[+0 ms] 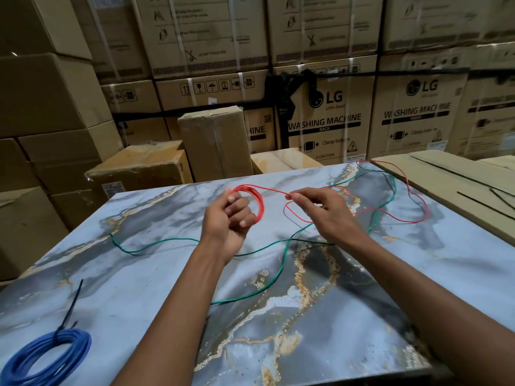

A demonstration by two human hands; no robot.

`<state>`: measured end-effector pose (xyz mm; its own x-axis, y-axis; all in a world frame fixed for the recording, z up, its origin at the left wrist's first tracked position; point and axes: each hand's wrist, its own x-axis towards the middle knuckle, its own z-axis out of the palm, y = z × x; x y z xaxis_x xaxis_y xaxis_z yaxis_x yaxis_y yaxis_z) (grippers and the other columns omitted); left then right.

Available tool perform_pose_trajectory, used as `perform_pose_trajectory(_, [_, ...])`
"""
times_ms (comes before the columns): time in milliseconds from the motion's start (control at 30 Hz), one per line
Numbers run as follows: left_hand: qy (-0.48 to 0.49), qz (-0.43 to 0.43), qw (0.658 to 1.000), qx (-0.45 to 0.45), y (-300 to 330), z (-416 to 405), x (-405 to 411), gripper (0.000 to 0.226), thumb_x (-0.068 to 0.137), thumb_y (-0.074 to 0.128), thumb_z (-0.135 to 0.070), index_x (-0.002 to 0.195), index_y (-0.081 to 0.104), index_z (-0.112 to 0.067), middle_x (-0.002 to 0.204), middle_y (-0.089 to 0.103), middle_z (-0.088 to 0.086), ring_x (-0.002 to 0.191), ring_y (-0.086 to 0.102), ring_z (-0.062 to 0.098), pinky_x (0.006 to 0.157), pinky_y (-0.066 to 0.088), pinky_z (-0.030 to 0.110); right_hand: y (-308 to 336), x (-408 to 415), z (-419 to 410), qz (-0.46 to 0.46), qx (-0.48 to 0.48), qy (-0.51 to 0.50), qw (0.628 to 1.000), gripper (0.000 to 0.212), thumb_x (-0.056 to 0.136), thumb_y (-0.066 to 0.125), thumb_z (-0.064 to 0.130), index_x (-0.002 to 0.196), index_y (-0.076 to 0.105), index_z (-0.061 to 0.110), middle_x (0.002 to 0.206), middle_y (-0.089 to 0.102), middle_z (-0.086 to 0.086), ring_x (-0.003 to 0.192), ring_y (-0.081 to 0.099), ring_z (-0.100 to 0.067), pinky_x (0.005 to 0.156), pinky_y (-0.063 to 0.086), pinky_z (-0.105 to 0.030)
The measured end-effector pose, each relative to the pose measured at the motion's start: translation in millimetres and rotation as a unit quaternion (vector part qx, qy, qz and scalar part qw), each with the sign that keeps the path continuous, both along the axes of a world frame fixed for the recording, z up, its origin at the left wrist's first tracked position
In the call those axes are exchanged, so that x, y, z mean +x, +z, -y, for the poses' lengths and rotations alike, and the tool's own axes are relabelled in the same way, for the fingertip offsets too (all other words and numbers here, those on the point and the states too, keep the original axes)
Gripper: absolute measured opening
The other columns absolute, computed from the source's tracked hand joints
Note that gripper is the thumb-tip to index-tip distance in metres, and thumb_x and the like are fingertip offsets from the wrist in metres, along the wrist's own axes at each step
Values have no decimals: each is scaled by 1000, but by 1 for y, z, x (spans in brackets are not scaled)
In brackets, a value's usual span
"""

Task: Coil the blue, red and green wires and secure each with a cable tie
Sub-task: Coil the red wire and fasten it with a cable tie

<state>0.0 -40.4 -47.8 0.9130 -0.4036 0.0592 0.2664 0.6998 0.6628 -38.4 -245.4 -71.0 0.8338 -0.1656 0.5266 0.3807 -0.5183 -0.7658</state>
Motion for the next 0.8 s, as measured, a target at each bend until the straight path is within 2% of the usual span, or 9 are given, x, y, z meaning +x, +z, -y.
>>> perform_pose_trajectory(67, [20, -31, 998, -50, -2, -7, 7, 42, 107, 35, -27, 67, 40, -17, 50, 23, -6, 35, 19, 7, 38, 23, 20, -1, 1, 2, 21, -27, -4, 999, 20, 101, 64, 28, 111, 79, 21, 83, 74, 1, 77, 65, -14, 65, 51, -28])
perform_pose_trajectory(200, [55, -68, 993, -82, -5, -12, 14, 41, 107, 32, -23, 67, 39, -18, 48, 25, -6, 34, 19, 8, 36, 26, 20, -4, 0, 0, 53, -139, 9, 989, 24, 98, 66, 15, 118, 77, 21, 69, 67, 12, 59, 57, 1, 58, 38, -14])
perform_pose_trajectory(333, [97, -93, 985, -106, -3, -18, 18, 43, 107, 28, -17, 66, 39, -17, 46, 28, -6, 32, 22, 9, 36, 25, 20, -1, 0, 7, 24, -184, 31, 982, 35, 99, 61, 10, 128, 72, 26, 73, 72, 8, 64, 60, 3, 61, 39, -9])
perform_pose_trajectory(400, [129, -111, 977, -126, -2, -25, 22, 42, 105, 26, -12, 65, 38, -17, 45, 29, -6, 31, 23, 9, 35, 26, 20, 1, 0, 11, 32, -199, 36, 979, 34, 99, 64, 14, 129, 72, 29, 71, 73, 8, 66, 64, -2, 61, 42, -12])
perform_pose_trajectory(467, [161, -129, 970, -128, -2, -29, 25, 41, 102, 26, -7, 64, 37, -18, 44, 30, -7, 31, 22, 8, 35, 26, 20, 3, -3, 13, 48, -223, 41, 973, 32, 97, 68, 18, 126, 73, 31, 72, 74, 6, 65, 66, -6, 62, 47, -21])
perform_pose_trajectory(533, [190, -141, 966, -108, -3, -31, 27, 40, 100, 25, -5, 64, 36, -19, 43, 32, -7, 31, 20, 8, 35, 26, 18, 4, -6, 12, 67, -253, 39, 965, 30, 96, 70, 19, 125, 74, 29, 80, 78, 2, 63, 64, -8, 59, 46, -29])
perform_pose_trajectory(600, [211, -142, 964, -83, -4, -31, 27, 40, 101, 25, -7, 65, 36, -19, 43, 34, -7, 32, 20, 8, 36, 26, 18, 3, -8, 7, 76, -313, 24, 946, 32, 98, 67, 24, 129, 71, 31, 93, 79, 0, 71, 66, -17, 60, 41, -30])
perform_pose_trajectory(667, [222, -124, 966, -54, -3, -29, 26, 39, 103, 27, -10, 66, 36, -19, 44, 36, -7, 32, 21, 9, 38, 28, 18, 2, -10, -1, 69, -385, 12, 920, 35, 102, 58, 27, 135, 66, 34, 102, 78, -1, 87, 69, -26, 63, 46, -33])
perform_pose_trajectory(800, [234, -54, 970, 27, -3, -16, 18, 42, 110, 30, -25, 70, 40, -18, 47, 43, -5, 36, 34, 10, 46, 37, 22, -4, -18, -25, 19, -529, 14, 848, 35, 100, 48, 24, 130, 66, 30, 100, 68, 0, 91, 66, -31, 64, 43, -37])
